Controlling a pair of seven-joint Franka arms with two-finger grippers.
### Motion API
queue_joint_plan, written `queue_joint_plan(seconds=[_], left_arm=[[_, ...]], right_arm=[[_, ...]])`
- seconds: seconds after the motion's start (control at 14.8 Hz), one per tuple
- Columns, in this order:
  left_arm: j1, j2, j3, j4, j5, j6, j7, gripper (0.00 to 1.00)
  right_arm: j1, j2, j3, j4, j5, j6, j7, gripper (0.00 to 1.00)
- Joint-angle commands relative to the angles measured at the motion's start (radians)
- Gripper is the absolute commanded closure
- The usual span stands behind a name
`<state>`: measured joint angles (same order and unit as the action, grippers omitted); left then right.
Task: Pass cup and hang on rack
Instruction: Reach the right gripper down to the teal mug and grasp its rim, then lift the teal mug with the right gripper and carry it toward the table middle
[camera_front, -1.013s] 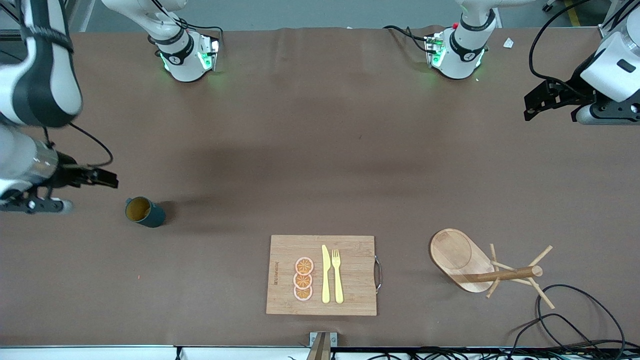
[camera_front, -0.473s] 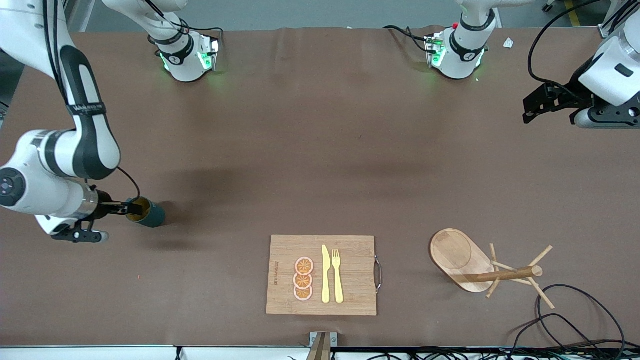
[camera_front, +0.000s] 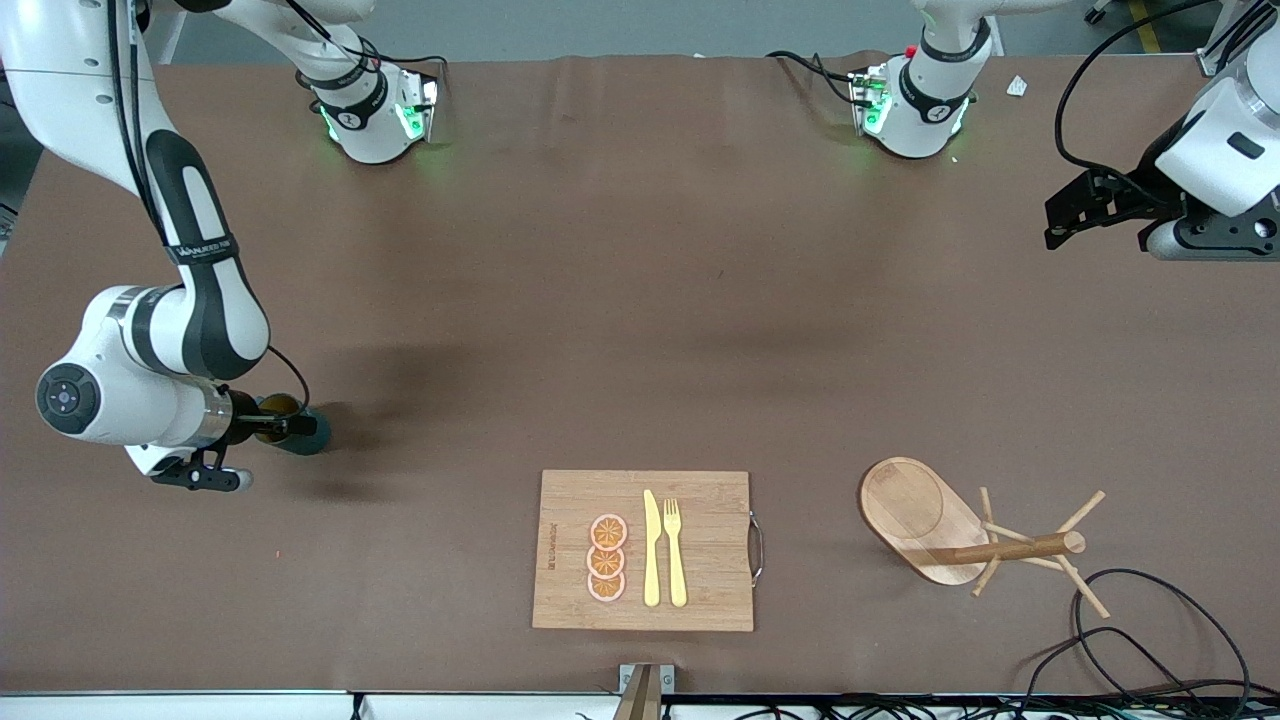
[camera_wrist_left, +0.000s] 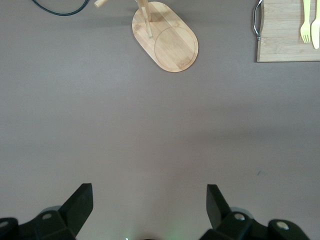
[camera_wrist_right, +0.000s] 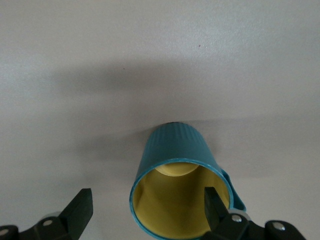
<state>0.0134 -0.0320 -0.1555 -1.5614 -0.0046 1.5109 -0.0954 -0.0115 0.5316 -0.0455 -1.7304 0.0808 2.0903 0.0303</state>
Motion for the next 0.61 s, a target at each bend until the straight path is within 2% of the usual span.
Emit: queue_joint_plan(seconds=[0.0, 0.14, 0.41, 0.54], left_arm=[[0.002, -0.003, -0.006, -0.006, 0.012, 0.009, 0.010, 0.00], [0.002, -0.003, -0.006, -0.008, 0.012, 0.009, 0.008, 0.00], [0.003, -0.003, -0.006, -0.009, 0.012, 0.009, 0.010, 0.00], [0.002, -0.003, -0.006, -0.011, 0.012, 0.009, 0.010, 0.00]], right_arm=[[-0.001, 0.010, 0.004, -0.015, 0.013, 0.016, 0.017, 0.25], [0.011, 0.016, 0.004, -0.015, 0.013, 0.013, 0.019, 0.43], [0.015, 0.016, 0.006, -0.015, 0.013, 0.011, 0.019, 0.65], [0.022, 0.018, 0.006, -0.011, 0.013, 0.010, 0.019, 0.81]])
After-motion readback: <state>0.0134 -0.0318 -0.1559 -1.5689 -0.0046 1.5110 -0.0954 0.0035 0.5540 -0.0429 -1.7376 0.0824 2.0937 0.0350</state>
